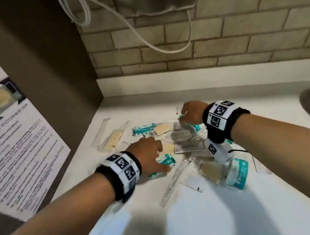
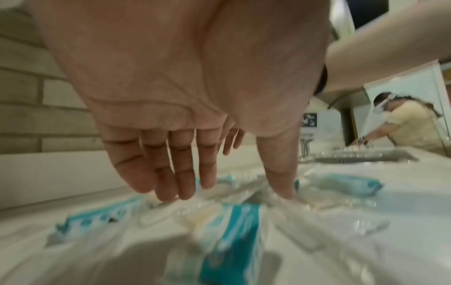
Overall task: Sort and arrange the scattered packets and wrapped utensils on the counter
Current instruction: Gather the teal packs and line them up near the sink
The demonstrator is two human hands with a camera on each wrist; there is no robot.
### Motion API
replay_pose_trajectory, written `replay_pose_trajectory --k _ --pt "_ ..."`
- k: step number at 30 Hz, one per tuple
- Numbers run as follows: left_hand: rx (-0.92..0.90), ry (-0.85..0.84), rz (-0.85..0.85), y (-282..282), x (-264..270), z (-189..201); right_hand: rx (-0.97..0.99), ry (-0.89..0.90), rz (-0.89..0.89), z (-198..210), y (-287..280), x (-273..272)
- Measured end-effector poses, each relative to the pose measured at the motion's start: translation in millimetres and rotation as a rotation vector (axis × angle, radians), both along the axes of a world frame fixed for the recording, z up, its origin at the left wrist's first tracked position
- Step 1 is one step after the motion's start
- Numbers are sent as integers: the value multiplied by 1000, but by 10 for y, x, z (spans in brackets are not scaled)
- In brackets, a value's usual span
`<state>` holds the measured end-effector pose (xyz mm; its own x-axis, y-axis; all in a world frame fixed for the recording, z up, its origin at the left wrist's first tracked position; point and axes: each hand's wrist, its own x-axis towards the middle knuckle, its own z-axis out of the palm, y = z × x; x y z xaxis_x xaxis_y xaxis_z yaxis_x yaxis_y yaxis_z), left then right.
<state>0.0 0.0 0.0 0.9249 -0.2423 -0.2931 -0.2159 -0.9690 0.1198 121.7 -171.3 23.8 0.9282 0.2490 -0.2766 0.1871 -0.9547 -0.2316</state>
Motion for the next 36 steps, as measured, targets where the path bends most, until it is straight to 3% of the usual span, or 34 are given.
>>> replay_pose_trajectory --k 3,7,14,17,21,28,32,36 --pt "110 61 20 2 58 -188 -61 17 -79 -219 -35 132" --pt "76 91 11 45 92 -290 -71 8 -134 -470 -33 247" --pt "-236 27 155 301 511 -38 -28 -34 -237 -512 -25 317" --pt "-250 -61 263 448 875 -47 136 -64 -191 -376 -62 280" --pt "-101 -71 320 574 1166 -198 209 -88 -26 -176 -109 107" --pt "39 -29 228 622 1292 -259 60 83 129 -35 -179 -266" --pt "-26 -173 168 564 1313 -43 -70 154 124 58 -373 -500" --pt "-84 -317 122 357 1293 285 -157 178 8 24 -699 -760"
